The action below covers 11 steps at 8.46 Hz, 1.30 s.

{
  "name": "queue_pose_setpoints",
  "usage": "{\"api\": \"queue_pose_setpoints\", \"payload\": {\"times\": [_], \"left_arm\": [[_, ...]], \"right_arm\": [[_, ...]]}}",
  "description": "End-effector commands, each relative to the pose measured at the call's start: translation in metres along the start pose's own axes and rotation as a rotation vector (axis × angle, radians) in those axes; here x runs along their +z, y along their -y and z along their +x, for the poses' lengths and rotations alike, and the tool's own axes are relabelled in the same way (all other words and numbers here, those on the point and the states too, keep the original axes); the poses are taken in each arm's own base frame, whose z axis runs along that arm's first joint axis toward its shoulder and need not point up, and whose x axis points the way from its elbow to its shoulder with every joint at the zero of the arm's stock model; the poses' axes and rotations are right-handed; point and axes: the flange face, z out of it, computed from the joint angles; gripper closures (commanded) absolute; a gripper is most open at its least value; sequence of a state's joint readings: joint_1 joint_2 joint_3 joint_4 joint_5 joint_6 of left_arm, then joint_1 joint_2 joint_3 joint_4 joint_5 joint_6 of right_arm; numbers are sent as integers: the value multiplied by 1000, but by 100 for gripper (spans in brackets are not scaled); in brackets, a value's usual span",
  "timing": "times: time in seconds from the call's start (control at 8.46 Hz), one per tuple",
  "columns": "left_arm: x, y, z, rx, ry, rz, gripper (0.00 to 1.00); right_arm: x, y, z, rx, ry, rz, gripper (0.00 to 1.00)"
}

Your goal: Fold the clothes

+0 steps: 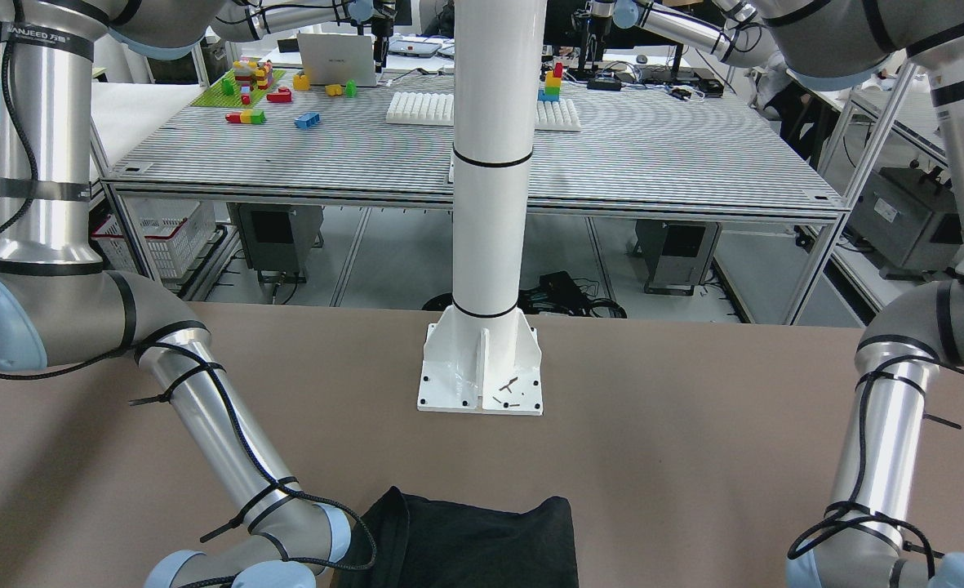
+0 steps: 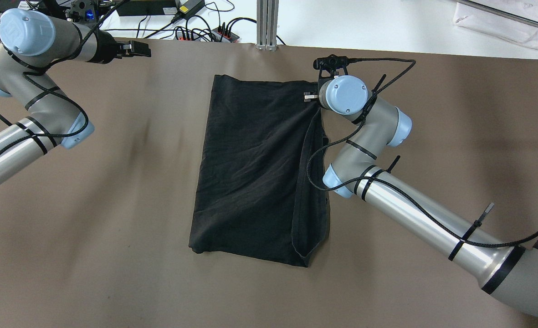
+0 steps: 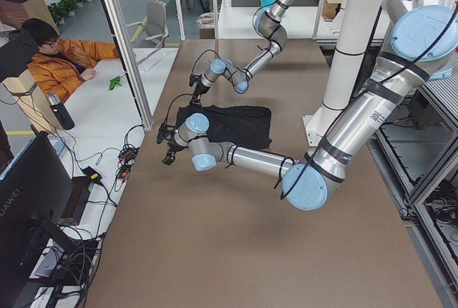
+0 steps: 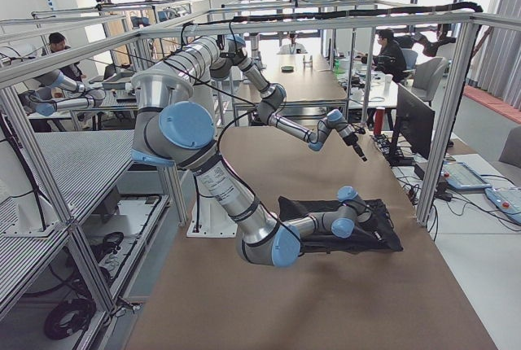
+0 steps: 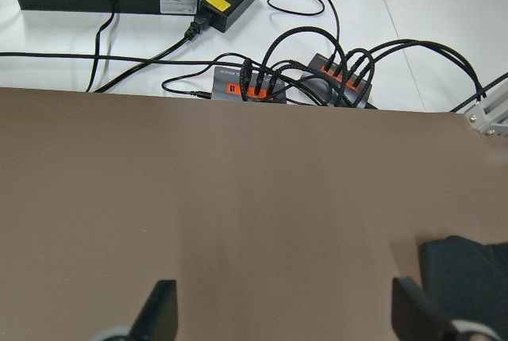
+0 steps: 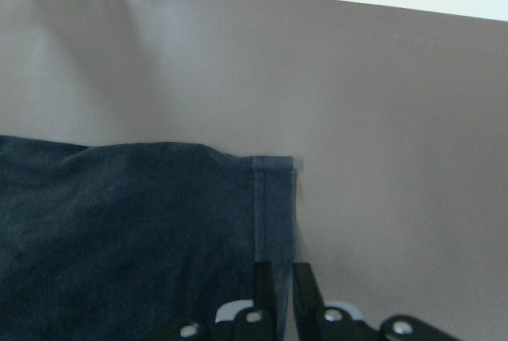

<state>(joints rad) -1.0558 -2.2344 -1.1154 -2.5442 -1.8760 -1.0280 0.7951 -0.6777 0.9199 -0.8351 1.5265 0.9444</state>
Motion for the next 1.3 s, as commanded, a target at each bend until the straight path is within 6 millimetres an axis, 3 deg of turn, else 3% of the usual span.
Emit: {"api": "queue_pose_setpoints", "payload": {"times": [0.0,0.24,0.35,0.59,0.83,1.18], "left_arm": [[0,4,5,-7,7,-3,5],[-1,10,15,-9,-1,1,5],[-1,11,21,-6,-7,4,5],[-1,16,28,-9,0,-1,5],[-1,17,30,-9,0,-1,5],[-1,17,30,-9,-1,-2,5]], "right_arm": [[-21,13,-12,17,47,8,6],[-52,20,-34,78,26,-21,6],[-54,15,-38,90,9,-40,6],[-35,-14,-17,80,-32,-78,8],[-23,-49,-17,94,-46,-117,9],[-22,-55,-21,108,-45,-122,13]]}}
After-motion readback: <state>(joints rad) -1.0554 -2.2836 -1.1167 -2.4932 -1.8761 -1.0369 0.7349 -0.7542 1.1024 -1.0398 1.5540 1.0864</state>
